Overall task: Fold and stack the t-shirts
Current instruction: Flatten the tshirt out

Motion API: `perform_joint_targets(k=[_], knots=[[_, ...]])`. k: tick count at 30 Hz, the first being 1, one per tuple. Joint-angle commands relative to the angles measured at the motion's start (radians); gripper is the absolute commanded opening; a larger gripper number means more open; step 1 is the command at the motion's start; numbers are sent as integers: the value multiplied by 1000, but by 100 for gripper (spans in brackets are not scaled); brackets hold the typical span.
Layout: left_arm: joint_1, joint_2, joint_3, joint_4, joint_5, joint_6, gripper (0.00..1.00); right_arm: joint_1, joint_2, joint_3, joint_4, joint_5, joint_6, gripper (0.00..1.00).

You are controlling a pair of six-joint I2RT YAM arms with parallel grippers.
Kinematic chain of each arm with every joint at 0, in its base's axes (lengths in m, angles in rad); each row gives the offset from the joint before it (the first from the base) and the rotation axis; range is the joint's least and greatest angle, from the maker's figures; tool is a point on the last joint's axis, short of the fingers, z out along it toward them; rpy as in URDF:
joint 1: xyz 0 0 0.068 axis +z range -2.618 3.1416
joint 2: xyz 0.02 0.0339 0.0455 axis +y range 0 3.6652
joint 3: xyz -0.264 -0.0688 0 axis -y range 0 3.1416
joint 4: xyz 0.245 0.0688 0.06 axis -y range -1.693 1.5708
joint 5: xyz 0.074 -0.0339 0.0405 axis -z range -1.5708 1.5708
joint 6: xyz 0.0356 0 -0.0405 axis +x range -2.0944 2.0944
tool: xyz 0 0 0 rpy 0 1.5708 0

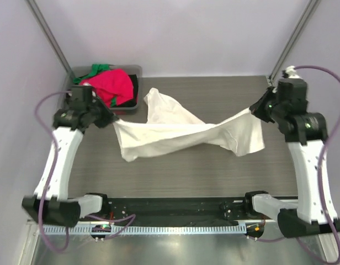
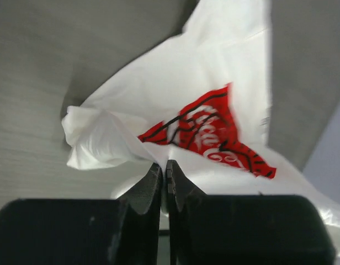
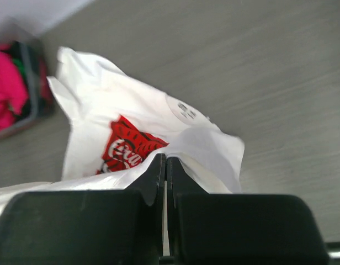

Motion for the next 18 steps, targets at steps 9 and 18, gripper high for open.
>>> perform_joint_targets(k=[9, 18], knots=[[4, 409, -325, 197, 110, 91, 60, -4, 249, -255, 176, -16, -5, 1], [-224, 245, -366, 195, -210, 98, 74, -2, 346, -312, 262, -31, -22, 1]])
